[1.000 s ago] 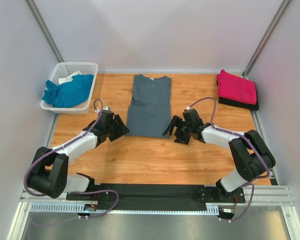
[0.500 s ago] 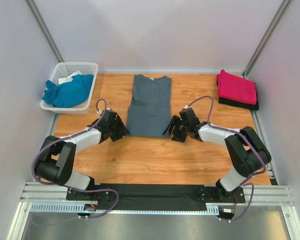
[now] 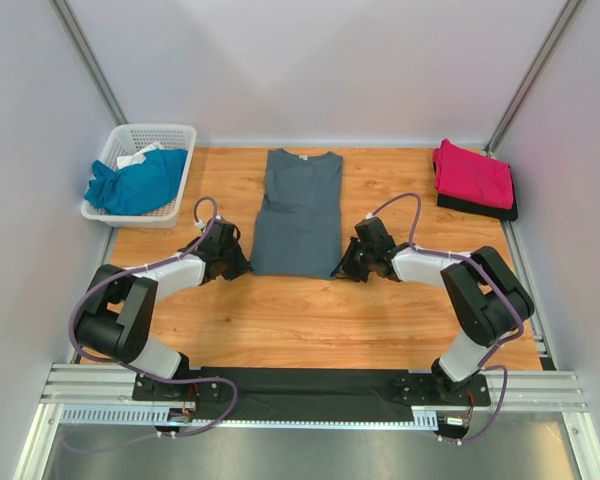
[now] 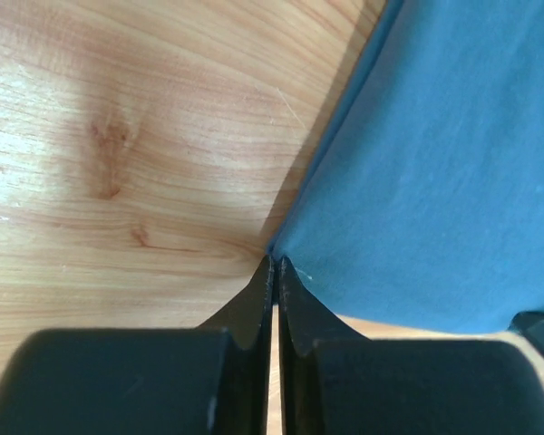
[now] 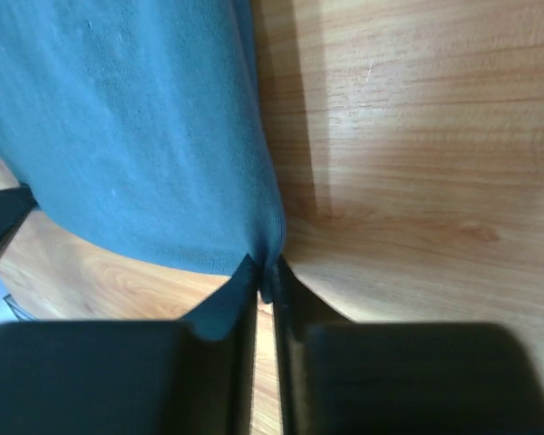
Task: Fold and stack the t-shirts
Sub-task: Fold the tshirt
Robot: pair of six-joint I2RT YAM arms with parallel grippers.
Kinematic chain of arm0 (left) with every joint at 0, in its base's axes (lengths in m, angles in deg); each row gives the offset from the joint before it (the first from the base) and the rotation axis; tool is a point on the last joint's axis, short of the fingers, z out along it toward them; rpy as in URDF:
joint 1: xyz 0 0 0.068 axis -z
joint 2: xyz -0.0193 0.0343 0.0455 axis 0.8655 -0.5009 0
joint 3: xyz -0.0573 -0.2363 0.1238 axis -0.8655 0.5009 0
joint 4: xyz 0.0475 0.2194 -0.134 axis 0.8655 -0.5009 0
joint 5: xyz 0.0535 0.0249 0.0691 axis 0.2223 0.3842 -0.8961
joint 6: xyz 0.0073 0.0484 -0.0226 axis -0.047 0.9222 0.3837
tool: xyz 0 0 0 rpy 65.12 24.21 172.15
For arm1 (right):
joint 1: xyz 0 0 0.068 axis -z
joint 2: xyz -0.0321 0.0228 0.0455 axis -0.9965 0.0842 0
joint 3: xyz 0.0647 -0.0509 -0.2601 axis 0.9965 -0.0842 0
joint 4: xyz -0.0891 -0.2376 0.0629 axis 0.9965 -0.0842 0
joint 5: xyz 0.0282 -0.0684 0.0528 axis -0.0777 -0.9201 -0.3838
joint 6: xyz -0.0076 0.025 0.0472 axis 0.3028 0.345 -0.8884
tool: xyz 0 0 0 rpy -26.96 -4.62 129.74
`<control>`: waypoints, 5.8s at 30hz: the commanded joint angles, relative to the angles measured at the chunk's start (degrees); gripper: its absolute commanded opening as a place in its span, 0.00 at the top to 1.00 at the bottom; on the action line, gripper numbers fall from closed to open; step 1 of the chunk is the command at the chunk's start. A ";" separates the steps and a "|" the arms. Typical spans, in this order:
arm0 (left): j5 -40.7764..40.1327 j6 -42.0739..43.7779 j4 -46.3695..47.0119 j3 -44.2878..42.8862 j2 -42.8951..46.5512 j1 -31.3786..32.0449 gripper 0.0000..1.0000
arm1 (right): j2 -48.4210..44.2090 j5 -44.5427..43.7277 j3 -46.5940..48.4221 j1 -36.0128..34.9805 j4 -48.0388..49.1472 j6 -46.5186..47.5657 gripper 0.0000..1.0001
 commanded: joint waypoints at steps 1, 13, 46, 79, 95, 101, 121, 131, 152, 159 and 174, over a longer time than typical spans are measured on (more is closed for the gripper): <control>-3.08 1.78 -1.33 -0.76 -1.69 -0.26 1.00 | 1.00 -2.63 3.03 -0.30 -1.38 1.51 0.96; -4.13 -3.66 -13.96 4.86 8.75 7.72 1.00 | -5.40 -0.44 0.14 -0.21 -19.57 8.55 1.00; -17.83 -14.58 -69.89 -14.72 33.47 31.82 1.00 | -40.23 -2.27 7.32 -2.85 -56.15 10.48 1.00; -15.83 5.03 -50.03 -33.19 13.16 9.86 1.00 | -11.93 -8.00 31.86 6.90 -38.49 14.44 1.00; -15.92 10.13 -43.36 -42.50 -4.41 4.49 1.00 | 6.35 -6.41 42.05 9.81 -35.41 15.75 1.00; -17.93 11.36 -42.12 -48.13 -11.62 3.17 1.00 | 11.72 -8.69 46.45 10.42 -34.98 16.46 1.00; -22.33 16.89 -38.41 -63.95 -31.15 0.62 0.58 | 29.83 -1.75 67.88 14.38 -34.52 20.76 0.30; -9.35 15.33 -25.01 -51.68 -9.45 1.41 0.54 | 15.78 9.20 59.05 13.94 -23.07 21.13 0.71; -3.44 0.82 -10.48 -43.56 -26.39 -0.69 1.00 | 33.51 8.62 60.96 13.23 -19.06 20.15 1.00; -1.24 1.61 -6.35 -44.71 -32.80 -2.54 1.00 | 37.47 9.85 63.16 15.17 -17.66 20.68 1.00; -0.45 9.95 -8.80 -49.45 -29.83 -2.54 1.00 | 32.74 12.31 68.77 16.92 -18.26 26.74 0.94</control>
